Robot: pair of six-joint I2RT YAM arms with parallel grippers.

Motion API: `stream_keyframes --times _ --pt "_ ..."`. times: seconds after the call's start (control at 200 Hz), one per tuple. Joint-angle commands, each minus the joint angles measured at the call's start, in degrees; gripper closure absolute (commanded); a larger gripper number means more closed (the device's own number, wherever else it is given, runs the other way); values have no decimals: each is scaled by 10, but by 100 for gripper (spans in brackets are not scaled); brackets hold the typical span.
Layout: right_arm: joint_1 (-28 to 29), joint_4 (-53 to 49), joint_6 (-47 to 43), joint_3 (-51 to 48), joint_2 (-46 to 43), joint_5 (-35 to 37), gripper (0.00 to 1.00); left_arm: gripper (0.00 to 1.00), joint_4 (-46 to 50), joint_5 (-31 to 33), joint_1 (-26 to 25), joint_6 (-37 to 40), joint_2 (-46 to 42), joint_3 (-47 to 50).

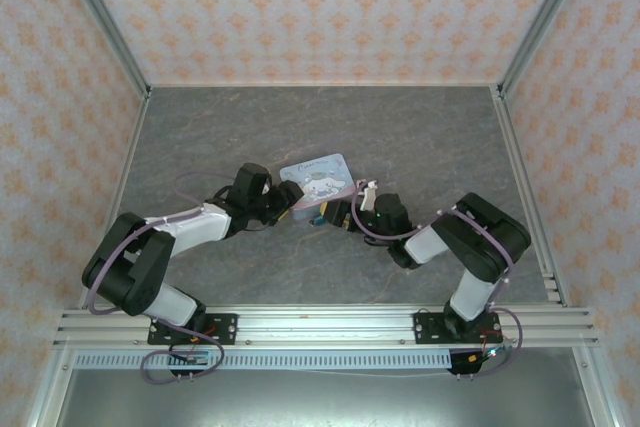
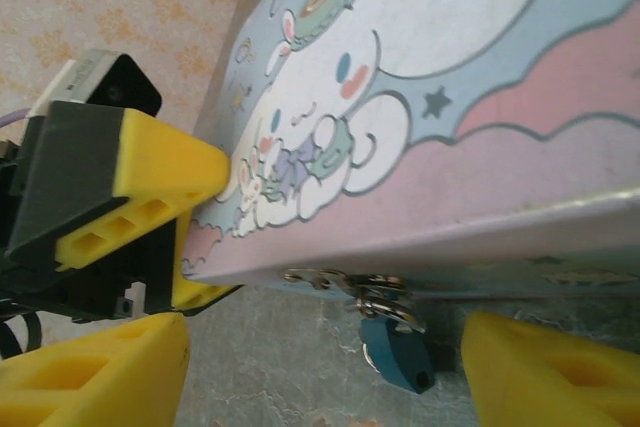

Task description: Unlock a padlock with a key

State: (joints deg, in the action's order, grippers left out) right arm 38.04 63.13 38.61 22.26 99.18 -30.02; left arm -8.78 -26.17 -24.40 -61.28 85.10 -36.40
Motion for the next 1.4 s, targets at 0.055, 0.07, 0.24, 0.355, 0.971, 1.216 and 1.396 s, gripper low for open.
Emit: stream_keyframes --times 0.055,0.07,0.24,0.355,0.971,1.216,1.396 --pt "-2 66 -19 -17 27 -9 28 33 57 28 -9 -1 5 15" --pt "-2 72 -19 -18 30 -11 28 33 56 28 -9 -1 6 15" --pt "-2 108 -15 -11 59 -27 30 33 58 29 -10 -2 9 12" --pt "-2 113 -13 -4 70 -34 32 34 60 28 -11 -2 8 11" --pt "-2 169 2 16 122 -57 41 34 78 31 -12 5 7 -1" --pt "-2 172 1 11 122 -61 50 34 79 33 -12 5 6 -2" --pt "-2 168 1 11 122 -57 57 34 80 33 -11 5 5 -1"
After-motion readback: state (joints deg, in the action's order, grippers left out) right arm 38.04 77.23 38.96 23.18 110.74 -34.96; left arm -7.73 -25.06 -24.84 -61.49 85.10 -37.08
